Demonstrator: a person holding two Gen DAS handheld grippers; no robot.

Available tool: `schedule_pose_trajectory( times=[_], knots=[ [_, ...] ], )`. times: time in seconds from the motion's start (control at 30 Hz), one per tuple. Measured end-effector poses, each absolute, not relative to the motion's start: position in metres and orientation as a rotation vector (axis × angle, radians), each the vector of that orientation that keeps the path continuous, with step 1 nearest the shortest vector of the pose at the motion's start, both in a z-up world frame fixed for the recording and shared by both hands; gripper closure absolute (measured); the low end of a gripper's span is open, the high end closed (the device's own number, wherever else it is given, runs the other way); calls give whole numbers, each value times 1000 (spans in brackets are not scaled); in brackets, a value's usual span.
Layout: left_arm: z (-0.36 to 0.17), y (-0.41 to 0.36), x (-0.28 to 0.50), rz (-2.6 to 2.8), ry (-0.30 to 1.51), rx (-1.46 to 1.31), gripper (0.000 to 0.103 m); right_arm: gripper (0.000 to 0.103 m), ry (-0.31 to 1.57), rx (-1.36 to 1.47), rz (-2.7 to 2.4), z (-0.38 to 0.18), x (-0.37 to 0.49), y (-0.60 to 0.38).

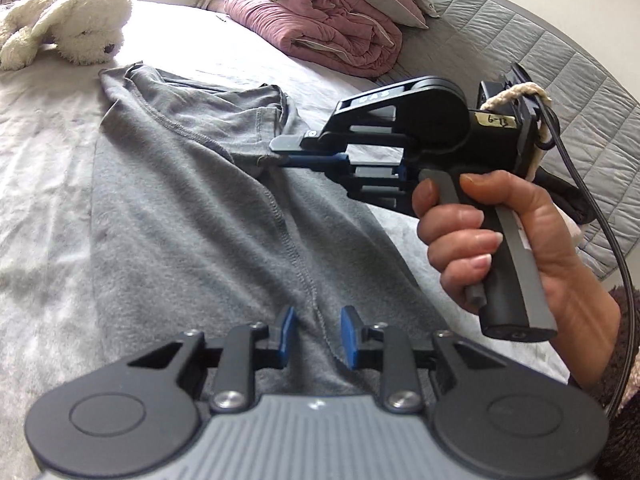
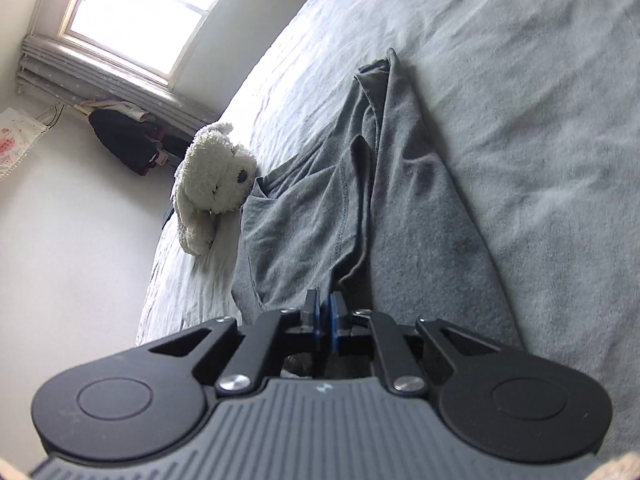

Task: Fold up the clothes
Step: 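Open both grippers and pinch the folded edge again with the right gripper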

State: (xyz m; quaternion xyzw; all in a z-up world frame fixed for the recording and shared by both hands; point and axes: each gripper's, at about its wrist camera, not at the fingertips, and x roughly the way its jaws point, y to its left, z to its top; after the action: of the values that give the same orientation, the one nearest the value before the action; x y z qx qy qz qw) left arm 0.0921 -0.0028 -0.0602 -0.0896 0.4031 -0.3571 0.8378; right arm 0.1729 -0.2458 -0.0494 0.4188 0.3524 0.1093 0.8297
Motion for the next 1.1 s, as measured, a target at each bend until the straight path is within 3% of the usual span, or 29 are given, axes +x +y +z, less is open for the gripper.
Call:
schedule_pose_trajectory(
  times=[0.13, 0.23, 0.33, 0.4, 0.47, 0.53, 0.63, 0.73, 1.1],
  knots=[
    [-59, -6, 92, -761, 860, -159, 77, 100, 681, 839, 190, -36, 170, -249],
    [-57, -10, 91, -759, 865, -115, 77, 99, 740, 743, 96, -40, 174, -248],
    [-54, -13, 92, -755, 872, -89, 77, 90, 809, 792, 76, -53, 174, -259],
    [-50, -14, 93, -743, 861, -72, 77, 89, 802, 855, 103, -52, 175, -267],
    [-45, -14, 95, -729, 842, -46, 76, 83, 789, 898, 135, -46, 179, -275],
    [-38, -15, 100, -706, 805, 5, 76, 56, 767, 887, 153, -36, 186, -277],
    [-27, -11, 114, -661, 766, 31, 72, 56, 724, 853, 155, -27, 199, -278],
    [-22, -3, 139, -613, 760, -32, 72, 66, 661, 847, 171, -32, 212, -280],
    [-29, -14, 233, -459, 566, -7, 72, 66, 630, 467, 267, -50, 262, -257]
  ],
)
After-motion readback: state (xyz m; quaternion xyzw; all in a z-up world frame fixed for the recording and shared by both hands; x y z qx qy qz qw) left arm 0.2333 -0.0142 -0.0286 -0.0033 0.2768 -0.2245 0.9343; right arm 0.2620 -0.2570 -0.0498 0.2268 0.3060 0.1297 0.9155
